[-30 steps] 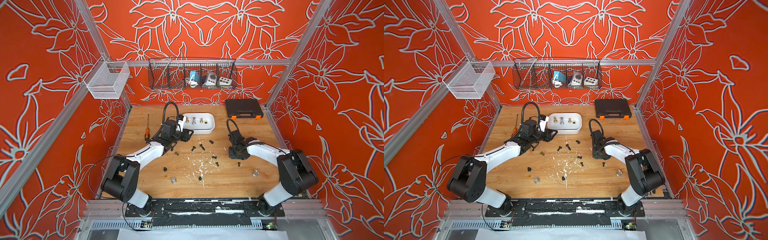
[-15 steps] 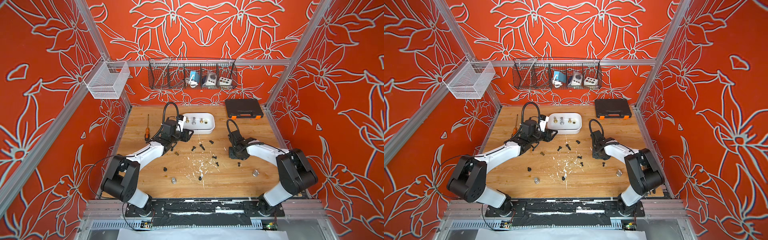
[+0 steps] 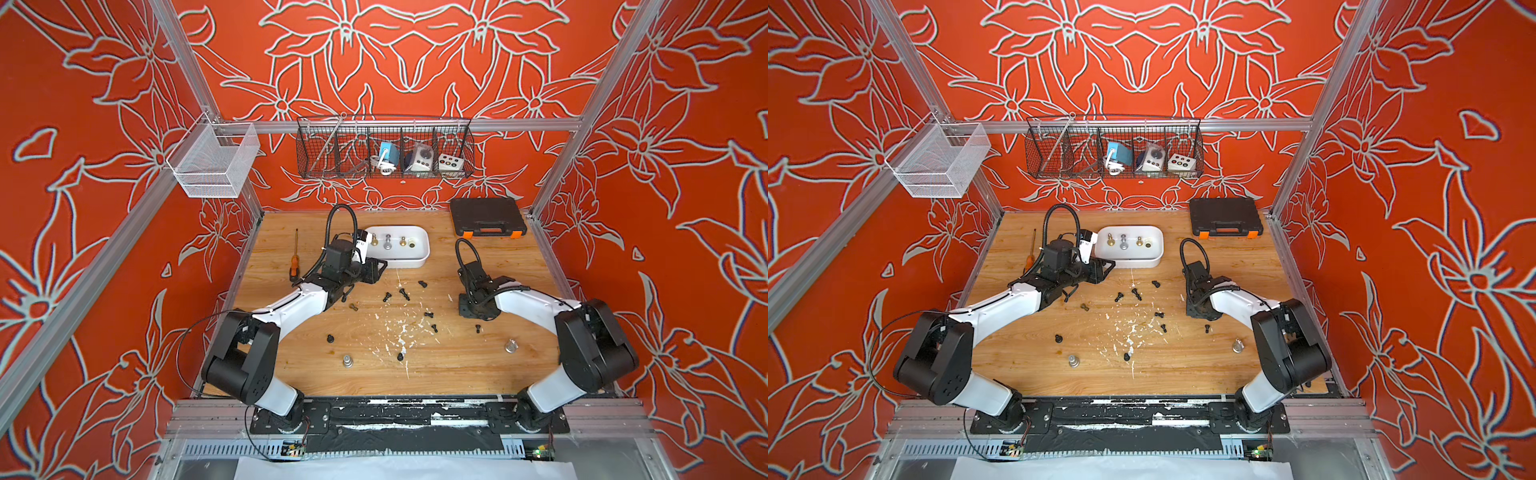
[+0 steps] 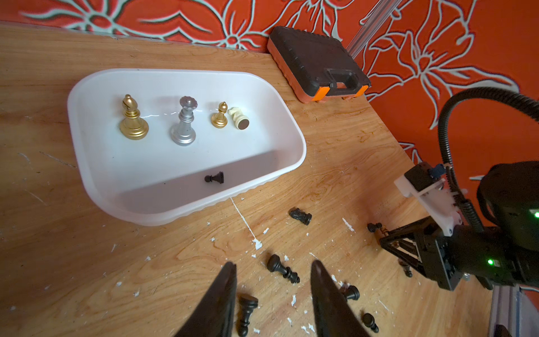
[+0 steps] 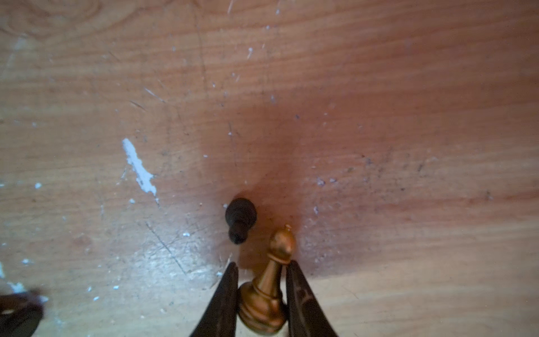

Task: Put the chess pieces into the storage box
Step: Pick up the chess piece at the center of the board.

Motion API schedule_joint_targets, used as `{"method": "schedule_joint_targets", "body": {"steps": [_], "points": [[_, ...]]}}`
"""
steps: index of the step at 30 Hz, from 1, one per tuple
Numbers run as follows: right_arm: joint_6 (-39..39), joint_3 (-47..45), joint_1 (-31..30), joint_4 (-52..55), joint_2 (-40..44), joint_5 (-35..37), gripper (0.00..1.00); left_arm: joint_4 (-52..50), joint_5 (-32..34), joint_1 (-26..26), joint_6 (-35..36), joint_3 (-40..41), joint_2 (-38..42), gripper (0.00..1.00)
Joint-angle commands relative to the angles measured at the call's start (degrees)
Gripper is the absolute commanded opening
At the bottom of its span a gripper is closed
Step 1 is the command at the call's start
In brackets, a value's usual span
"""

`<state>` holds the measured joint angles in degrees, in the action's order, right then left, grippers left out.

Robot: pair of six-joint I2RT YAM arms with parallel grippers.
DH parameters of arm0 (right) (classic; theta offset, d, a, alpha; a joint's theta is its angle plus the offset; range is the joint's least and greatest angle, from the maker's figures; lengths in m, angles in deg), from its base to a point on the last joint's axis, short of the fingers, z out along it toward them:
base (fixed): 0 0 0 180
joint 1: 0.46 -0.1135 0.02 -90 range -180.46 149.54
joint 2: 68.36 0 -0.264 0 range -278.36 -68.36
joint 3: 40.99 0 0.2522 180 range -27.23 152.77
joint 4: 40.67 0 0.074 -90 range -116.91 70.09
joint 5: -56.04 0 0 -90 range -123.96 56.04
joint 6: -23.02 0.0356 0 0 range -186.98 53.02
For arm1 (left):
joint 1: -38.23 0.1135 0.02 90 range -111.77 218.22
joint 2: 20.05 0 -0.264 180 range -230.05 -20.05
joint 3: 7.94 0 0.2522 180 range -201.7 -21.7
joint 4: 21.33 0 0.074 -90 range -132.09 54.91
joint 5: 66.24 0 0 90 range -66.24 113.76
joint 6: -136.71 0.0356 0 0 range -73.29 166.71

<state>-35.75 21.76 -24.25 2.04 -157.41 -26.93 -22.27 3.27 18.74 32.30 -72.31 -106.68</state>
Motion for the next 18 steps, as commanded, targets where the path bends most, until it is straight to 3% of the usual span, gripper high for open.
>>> {"method": "schedule_joint_targets", "body": {"steps": [1, 11, 18], "points": [[0.36, 0.46, 1.06, 2.26, 3.45, 2.31, 0.27, 0.29, -0.2, 0.24, -0.23, 0.34, 1.57, 0.43], [-3.26, 3.35, 4.4, 2.96, 8.7, 3.16, 0.27, 0.02, 0.18, 0.24, 0.15, 0.35, 2.24, 0.43], [-8.22, 9.17, 4.81, 0.66, 7.53, 2.97, 0.28, 0.01, 0.48, 0.24, 0.28, 0.85, 3.09, 0.43]]}}
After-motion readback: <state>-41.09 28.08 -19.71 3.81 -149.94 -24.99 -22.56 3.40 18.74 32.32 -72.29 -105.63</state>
